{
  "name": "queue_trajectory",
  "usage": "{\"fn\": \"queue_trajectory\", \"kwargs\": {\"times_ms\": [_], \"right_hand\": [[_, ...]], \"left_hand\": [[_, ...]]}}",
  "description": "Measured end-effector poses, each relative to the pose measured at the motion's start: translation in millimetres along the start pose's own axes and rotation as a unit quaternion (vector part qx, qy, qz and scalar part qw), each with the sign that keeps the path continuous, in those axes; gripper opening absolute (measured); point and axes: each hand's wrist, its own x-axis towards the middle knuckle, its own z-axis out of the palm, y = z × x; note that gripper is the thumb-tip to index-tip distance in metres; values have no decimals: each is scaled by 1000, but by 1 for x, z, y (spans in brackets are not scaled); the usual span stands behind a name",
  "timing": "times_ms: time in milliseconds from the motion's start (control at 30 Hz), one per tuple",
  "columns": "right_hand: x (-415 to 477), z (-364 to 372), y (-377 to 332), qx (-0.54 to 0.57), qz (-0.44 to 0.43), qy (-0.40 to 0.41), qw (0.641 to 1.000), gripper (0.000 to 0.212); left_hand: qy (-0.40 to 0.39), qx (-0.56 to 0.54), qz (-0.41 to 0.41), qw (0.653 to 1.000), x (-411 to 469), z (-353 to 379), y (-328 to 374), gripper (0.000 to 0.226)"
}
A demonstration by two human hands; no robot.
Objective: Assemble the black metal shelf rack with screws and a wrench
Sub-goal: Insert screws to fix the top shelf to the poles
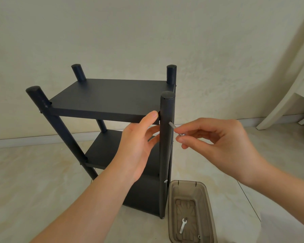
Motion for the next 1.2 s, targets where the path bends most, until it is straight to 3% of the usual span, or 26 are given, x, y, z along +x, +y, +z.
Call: {"fn": "queue_trajectory", "kwargs": {"times_ms": [367,533,1200], "right_hand": [[6,17,1,34,34,64,997,13],[9,21,1,52,47,71,995,15],[19,21,-1,32,78,66,994,12]], "left_hand": [[27,6,11,1000,-3,2,-1,28],[28,4,2,1000,-2,2,-1,15],[17,-5,-7,1000,-3,2,-1,16]]}}
